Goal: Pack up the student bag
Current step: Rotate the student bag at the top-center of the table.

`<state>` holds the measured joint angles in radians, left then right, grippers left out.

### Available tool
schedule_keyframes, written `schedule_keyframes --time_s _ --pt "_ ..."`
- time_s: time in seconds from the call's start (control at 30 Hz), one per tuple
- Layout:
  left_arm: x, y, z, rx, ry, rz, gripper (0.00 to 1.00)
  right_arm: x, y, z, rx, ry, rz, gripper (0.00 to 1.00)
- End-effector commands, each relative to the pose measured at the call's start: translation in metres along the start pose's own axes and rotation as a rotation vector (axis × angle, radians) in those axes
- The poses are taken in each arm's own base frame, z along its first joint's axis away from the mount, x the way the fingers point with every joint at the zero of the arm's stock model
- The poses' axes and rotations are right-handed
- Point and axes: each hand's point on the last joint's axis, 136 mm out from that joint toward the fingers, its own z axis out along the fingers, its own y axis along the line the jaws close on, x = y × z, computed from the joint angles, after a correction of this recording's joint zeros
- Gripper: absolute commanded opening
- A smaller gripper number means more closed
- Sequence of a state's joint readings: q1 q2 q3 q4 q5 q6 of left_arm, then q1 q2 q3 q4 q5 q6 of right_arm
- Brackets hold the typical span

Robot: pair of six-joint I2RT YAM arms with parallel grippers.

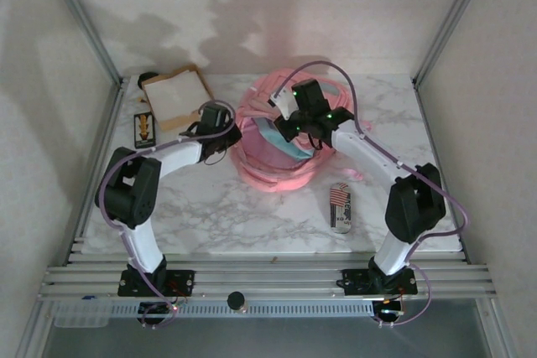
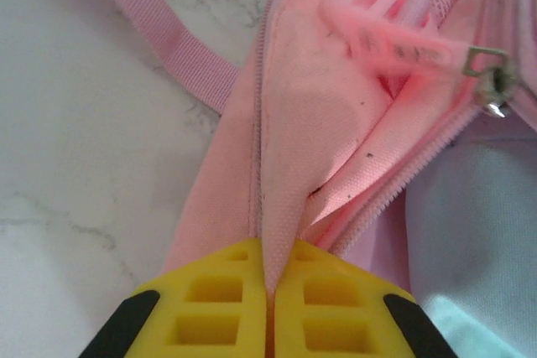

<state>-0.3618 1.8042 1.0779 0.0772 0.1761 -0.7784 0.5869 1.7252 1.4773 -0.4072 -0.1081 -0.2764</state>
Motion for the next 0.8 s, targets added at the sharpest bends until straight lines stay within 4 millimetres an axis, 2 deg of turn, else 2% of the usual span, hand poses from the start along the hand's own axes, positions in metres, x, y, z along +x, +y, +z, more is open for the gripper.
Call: schedule_keyframes --time_s 0.0,0.07,0.17,0.3,0.4,0.43,0.47,0.53,0.57,0.6,0.63,0.7,0.77 --pt "0.017 0.022 -0.03 -0.015 -0.013 -0.093 0.0 -0.039 -0.02 0.01 0.052 -0.121 -0.037 0.0" --pt "0.026 0.029 -0.052 0.003 -0.064 -0.155 0.0 -0.046 -0.015 0.015 0.02 -0.139 -0.07 0.0" --pt "0.055 0.025 -0.076 0.029 -0.107 -0.196 0.0 -0.055 0.0 0.023 -0.048 -0.152 -0.142 0.0" --pt "0.109 -0.01 -0.08 0.11 -0.031 -0.212 0.0 -0.046 0.006 0.036 -0.082 -0.103 -0.194 0.0" --pt "0.13 -0.034 -0.089 0.122 -0.026 -0.144 0.0 -0.028 0.008 0.039 -0.086 -0.065 -0.216 0.0" --pt "0.132 -0.04 -0.092 0.123 -0.029 -0.121 0.02 -0.023 0.01 0.038 -0.088 -0.056 -0.224 0.0" --pt "0.134 -0.047 -0.095 0.136 -0.029 -0.09 0.1 -0.016 0.012 0.036 -0.093 -0.048 -0.234 0.0" --pt "0.134 -0.052 -0.099 0.134 -0.017 -0.046 0.4 -0.009 0.009 0.03 -0.061 -0.052 -0.243 0.0" --pt "0.134 -0.059 -0.104 0.158 -0.01 -0.005 0.5 -0.008 0.008 0.025 -0.049 -0.061 -0.243 0.05" --pt "0.132 -0.063 -0.11 0.171 -0.008 0.028 0.54 -0.008 0.008 0.021 -0.041 -0.069 -0.238 0.14" --pt "0.129 -0.066 -0.119 0.18 -0.009 0.068 0.59 -0.011 0.008 0.013 -0.034 -0.083 -0.229 0.18" --pt "0.114 -0.059 -0.14 0.13 -0.056 0.142 0.63 -0.013 0.007 0.0 -0.021 -0.105 -0.205 0.38" --pt "0.095 -0.054 -0.163 0.095 -0.116 0.226 0.61 -0.013 0.005 -0.013 -0.017 -0.122 -0.167 0.43"
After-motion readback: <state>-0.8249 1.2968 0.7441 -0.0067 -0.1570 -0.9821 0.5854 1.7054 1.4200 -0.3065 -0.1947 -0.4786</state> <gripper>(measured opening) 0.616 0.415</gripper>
